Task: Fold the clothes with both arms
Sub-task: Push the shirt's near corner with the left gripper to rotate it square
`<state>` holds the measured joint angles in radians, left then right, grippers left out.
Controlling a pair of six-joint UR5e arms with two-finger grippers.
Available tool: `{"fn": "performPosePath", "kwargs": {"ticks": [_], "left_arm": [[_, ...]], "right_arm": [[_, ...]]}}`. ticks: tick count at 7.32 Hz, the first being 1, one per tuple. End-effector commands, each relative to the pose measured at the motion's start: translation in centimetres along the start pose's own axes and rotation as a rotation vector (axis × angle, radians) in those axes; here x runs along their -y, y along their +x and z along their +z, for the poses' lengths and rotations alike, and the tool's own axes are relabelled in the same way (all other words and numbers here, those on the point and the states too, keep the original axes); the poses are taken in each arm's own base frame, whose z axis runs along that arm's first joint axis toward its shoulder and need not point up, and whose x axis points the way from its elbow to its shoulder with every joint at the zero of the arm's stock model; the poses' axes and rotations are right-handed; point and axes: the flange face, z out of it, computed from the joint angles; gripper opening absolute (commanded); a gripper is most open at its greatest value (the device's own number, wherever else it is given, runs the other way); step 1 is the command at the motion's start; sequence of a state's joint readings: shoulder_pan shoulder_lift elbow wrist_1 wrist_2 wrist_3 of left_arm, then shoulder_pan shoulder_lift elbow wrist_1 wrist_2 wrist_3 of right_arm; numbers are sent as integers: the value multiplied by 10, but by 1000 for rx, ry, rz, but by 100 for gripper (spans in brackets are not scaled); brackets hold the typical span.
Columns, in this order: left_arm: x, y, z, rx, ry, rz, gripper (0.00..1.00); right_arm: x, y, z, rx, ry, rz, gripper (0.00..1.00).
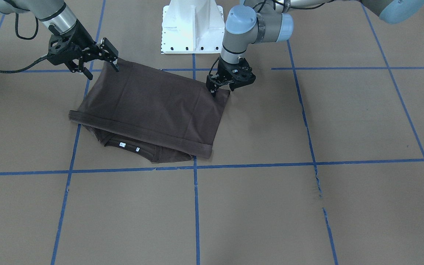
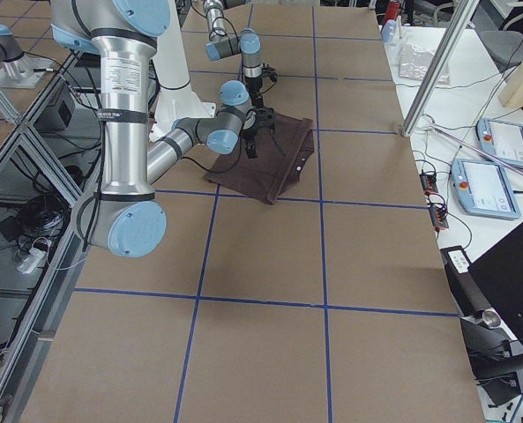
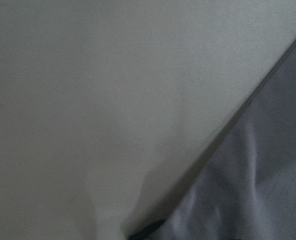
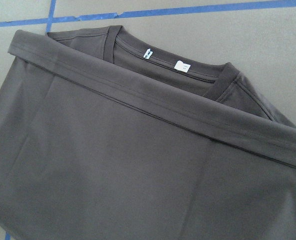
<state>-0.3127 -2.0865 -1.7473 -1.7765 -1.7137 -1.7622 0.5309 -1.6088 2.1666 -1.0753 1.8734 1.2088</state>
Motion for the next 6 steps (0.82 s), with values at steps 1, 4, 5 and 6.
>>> {"fn": "performPosePath", "kwargs": {"ticks": [1, 4, 5, 6], "left_arm": [[-5, 0, 1, 2, -4, 4, 3], [18, 3, -15, -18, 15, -14, 0], [42, 4, -22, -22, 44, -30, 0], [71, 2, -27, -21, 81, -19, 0]], "right_arm": [[2, 1, 0, -1, 2, 2, 100], [3, 2, -1, -2, 7, 4, 100], [3, 2, 0, -4, 6, 4, 100], [3, 2, 0, -4, 6, 4, 100]]}}
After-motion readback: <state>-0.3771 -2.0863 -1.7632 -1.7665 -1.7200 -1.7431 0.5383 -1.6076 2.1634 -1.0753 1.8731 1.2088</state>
